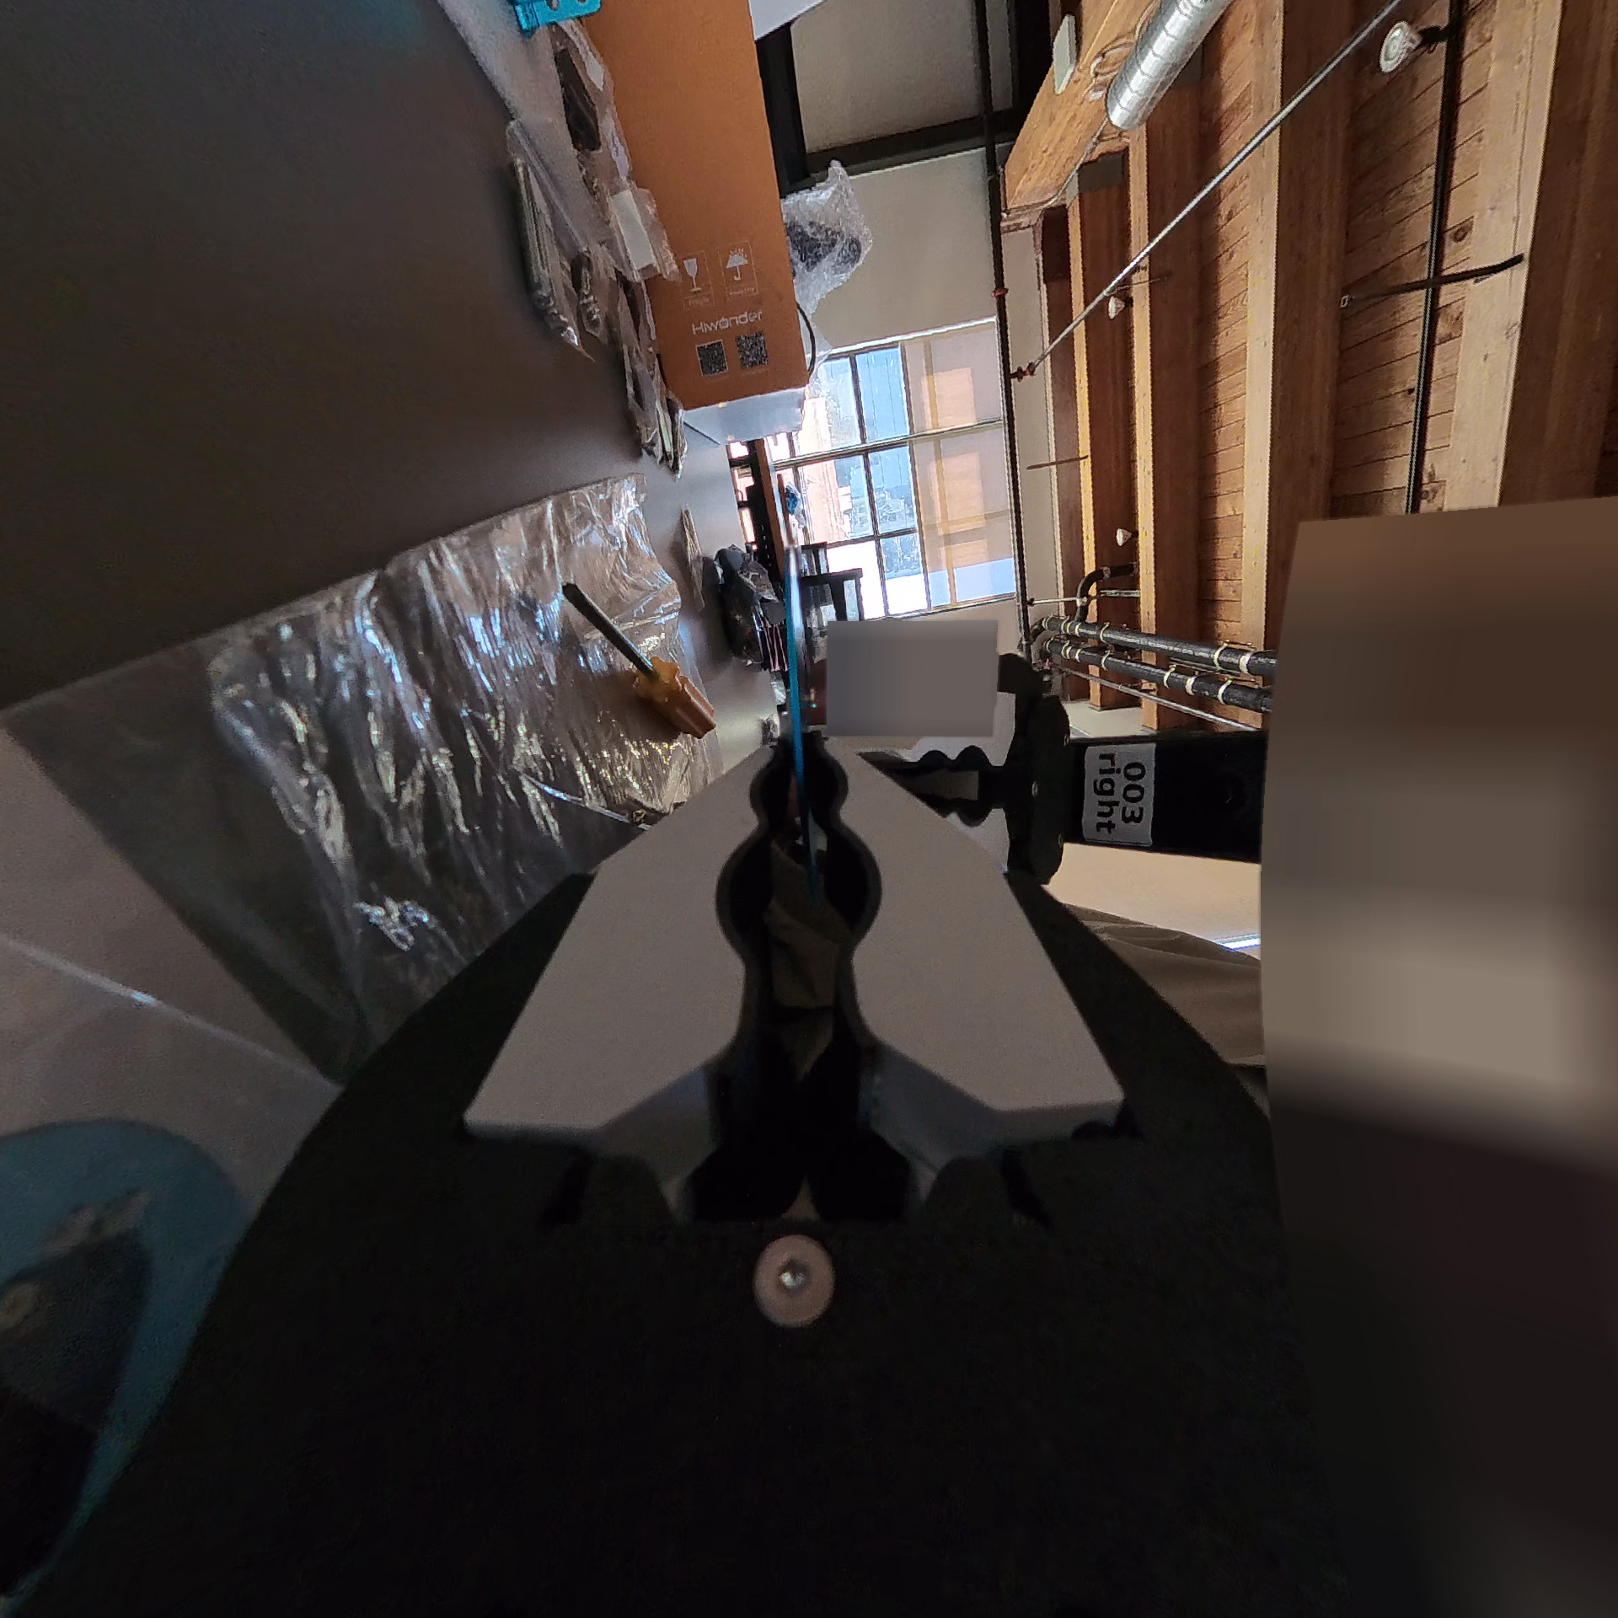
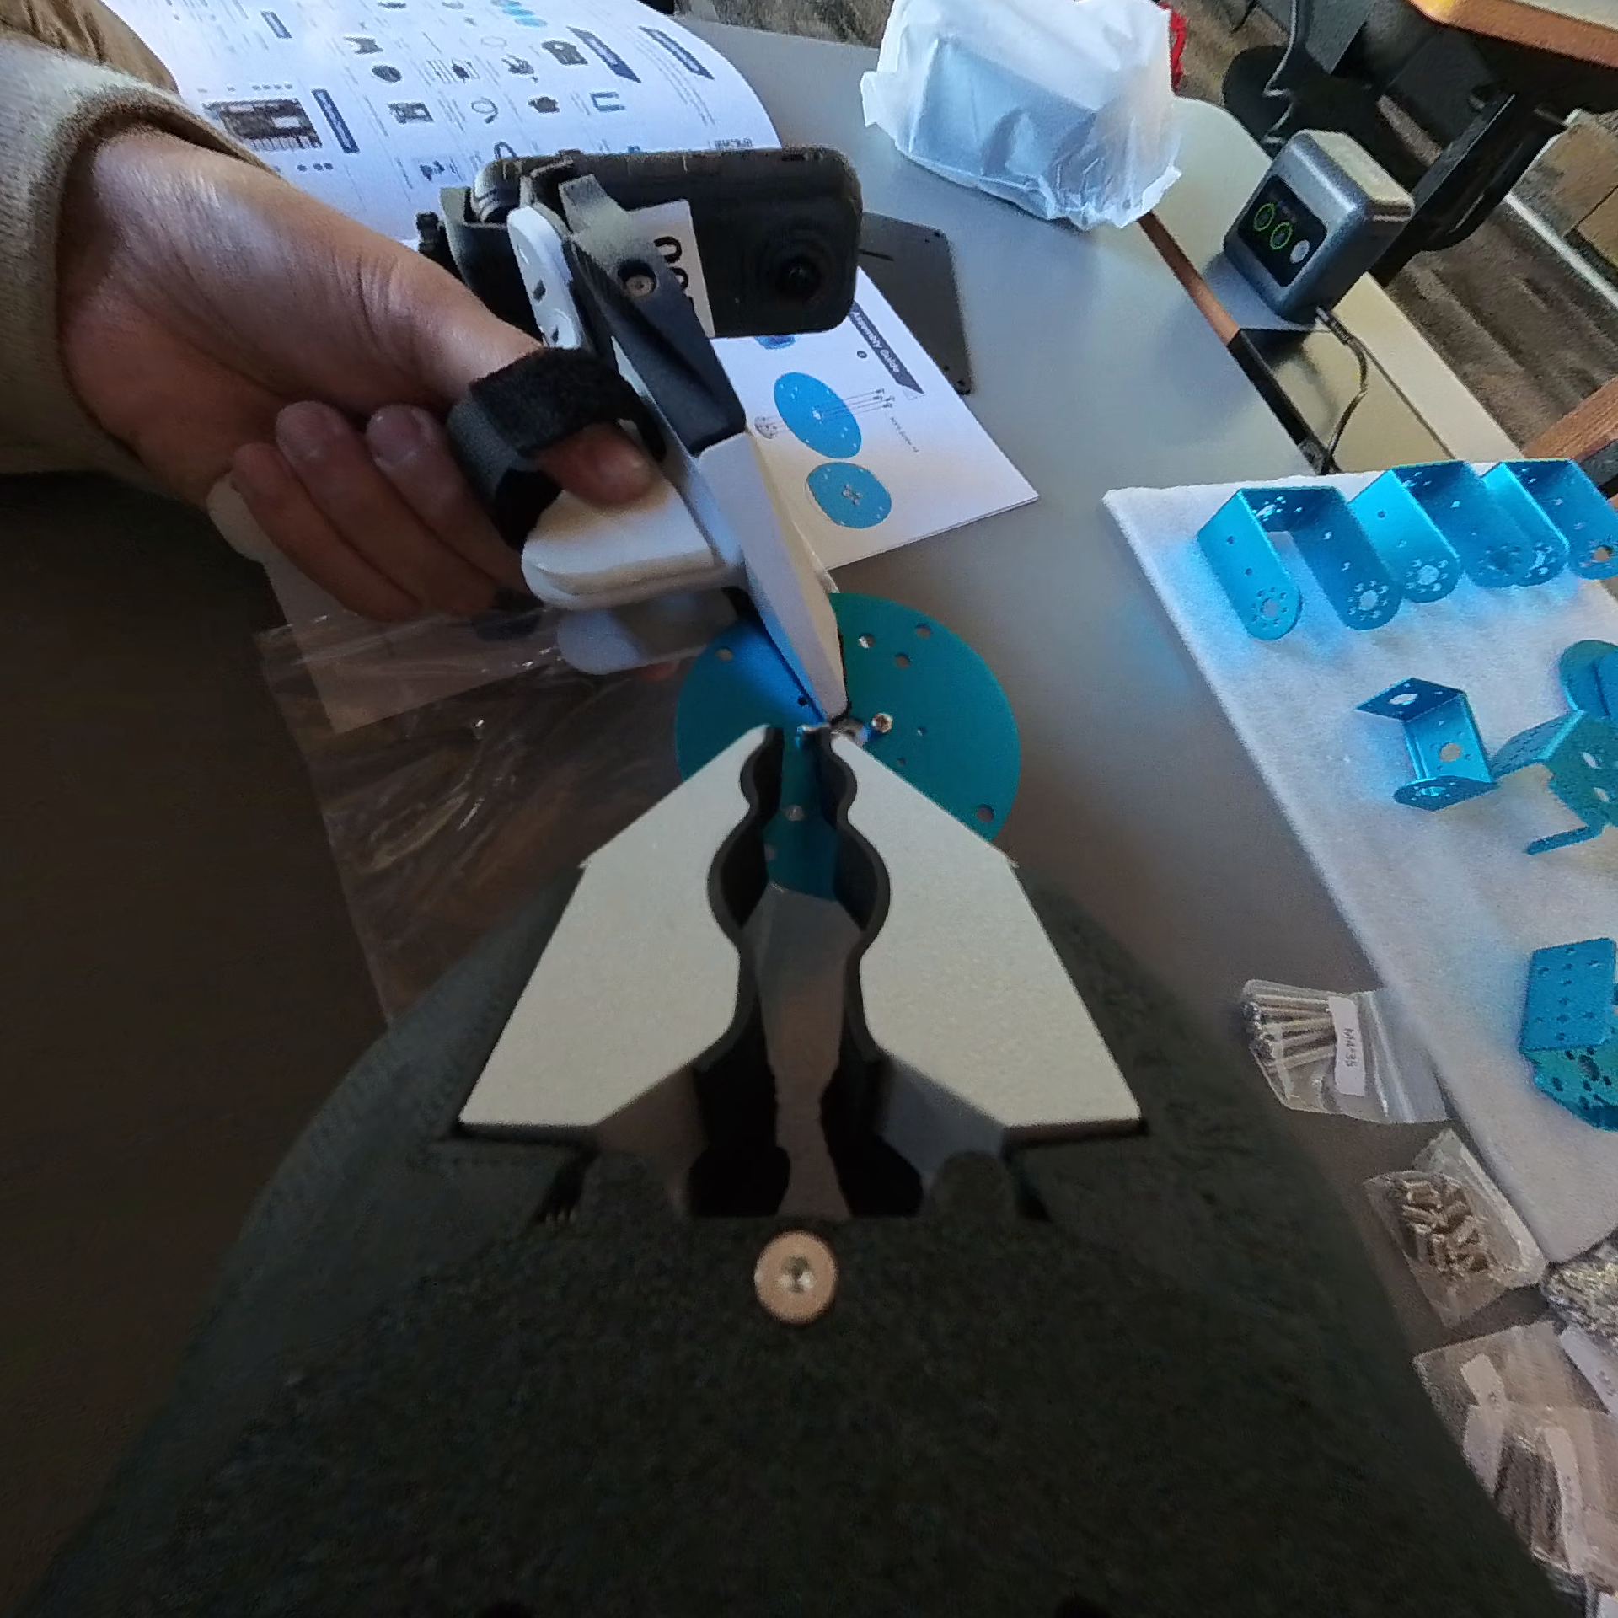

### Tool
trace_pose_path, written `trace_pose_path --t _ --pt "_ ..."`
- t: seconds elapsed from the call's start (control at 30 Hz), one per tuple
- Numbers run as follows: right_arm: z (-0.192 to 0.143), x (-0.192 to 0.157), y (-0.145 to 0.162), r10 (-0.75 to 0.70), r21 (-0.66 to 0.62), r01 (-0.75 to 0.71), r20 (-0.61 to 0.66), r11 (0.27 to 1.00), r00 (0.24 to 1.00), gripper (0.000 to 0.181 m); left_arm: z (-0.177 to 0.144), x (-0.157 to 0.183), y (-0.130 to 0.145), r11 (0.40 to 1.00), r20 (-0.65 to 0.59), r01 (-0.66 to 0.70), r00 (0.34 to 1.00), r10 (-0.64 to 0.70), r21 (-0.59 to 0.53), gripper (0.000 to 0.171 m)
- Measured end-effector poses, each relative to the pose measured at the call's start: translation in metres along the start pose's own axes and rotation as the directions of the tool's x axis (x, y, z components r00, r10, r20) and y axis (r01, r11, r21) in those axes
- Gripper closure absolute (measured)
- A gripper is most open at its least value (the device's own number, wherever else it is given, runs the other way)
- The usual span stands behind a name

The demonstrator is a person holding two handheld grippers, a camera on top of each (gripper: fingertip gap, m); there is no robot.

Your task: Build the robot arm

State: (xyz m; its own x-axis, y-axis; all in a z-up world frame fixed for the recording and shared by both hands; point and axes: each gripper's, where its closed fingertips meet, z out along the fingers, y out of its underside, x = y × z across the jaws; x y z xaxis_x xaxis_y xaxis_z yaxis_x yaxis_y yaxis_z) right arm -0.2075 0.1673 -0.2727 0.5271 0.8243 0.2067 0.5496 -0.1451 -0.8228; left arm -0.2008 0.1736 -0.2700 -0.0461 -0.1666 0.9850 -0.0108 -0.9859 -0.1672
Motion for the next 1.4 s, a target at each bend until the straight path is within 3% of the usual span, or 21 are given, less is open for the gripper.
trace_pose_path --t 0.37,0.5,0.63,0.77,0.83,0.93,1.0,1.03,1.07,1.13,1.2,1.27,1.3,1.4 --pt "-0.003 0.004 -0.003 0.117 0.014 -0.118 0.027 0.993 0.993 0.181 -0.001 0.0 -0.001 0.999 0.02 -0.042 0.999 0.042 0.004 0.168" --pt "-0.004 0.003 -0.004 0.231 0.013 -0.233 0.081 0.972 0.97 0.181 -0.001 -0.001 -0.003 0.995 0.051 -0.097 0.994 0.096 0.007 0.168" --pt "-0.005 0.0 -0.006 0.462 -0.013 -0.473 0.24 0.881 0.854 0.181 -0.001 0.004 -0.003 0.986 0.063 -0.164 0.985 0.163 0.006 0.168" --pt "-0.006 0.002 -0.005 0.584 -0.052 -0.607 0.348 0.793 0.733 0.181 0.0 0.004 -0.002 0.995 0.029 -0.098 0.995 0.098 0.01 0.168" --pt "-0.011 0.007 -0.01 0.55 -0.009 -0.585 0.349 0.811 0.758 0.181 0.0 0.002 -0.001 0.997 0.026 -0.072 0.997 0.072 0.01 0.168" --pt "-0.023 0.02 -0.015 0.383 0.113 -0.428 0.285 0.897 0.878 0.18 -0.001 0.004 -0.003 0.999 0.002 -0.046 0.999 0.046 0.018 0.168" --pt "-0.023 0.035 -0.003 0.305 0.127 -0.323 0.143 0.938 0.942 0.175 -0.002 0.008 -0.006 0.999 -0.022 -0.042 0.999 0.043 0.032 0.168" --pt "-0.024 0.043 0.002 0.333 0.131 -0.342 0.086 0.93 0.939 0.171 -0.002 0.01 -0.007 0.998 -0.028 -0.052 0.998 0.053 0.04 0.168" --pt "-0.025 0.05 0.005 0.387 0.15 -0.393 0.064 0.908 0.92 0.167 -0.003 0.012 -0.009 0.997 -0.036 -0.064 0.997 0.066 0.048 0.168" --pt "-0.025 0.046 0.002 0.536 0.144 -0.567 0.206 0.811 0.819 0.155 -0.004 0.018 -0.011 0.994 -0.056 -0.09 0.994 0.094 0.061 0.168" --pt "-0.023 0.029 -0.007 0.65 0.047 -0.74 0.442 0.671 0.618 0.142 -0.003 0.023 -0.011 0.991 -0.075 -0.115 0.99 0.119 0.067 0.168" --pt "-0.022 0.015 -0.013 0.7 -0.078 -0.833 0.588 0.548 0.405 0.143 -0.002 0.025 -0.011 0.989 -0.083 -0.13 0.987 0.136 0.072 0.168" --pt "-0.022 0.011 -0.016 0.703 -0.106 -0.859 0.628 0.501 0.333 0.149 -0.002 0.026 -0.01 0.988 -0.085 -0.136 0.986 0.141 0.069 0.168" --pt "-0.019 0.007 -0.017 0.713 -0.144 -0.888 0.657 0.436 0.244 0.174 0.0 0.025 -0.008 0.987 -0.082 -0.149 0.985 0.153 0.059 0.168"
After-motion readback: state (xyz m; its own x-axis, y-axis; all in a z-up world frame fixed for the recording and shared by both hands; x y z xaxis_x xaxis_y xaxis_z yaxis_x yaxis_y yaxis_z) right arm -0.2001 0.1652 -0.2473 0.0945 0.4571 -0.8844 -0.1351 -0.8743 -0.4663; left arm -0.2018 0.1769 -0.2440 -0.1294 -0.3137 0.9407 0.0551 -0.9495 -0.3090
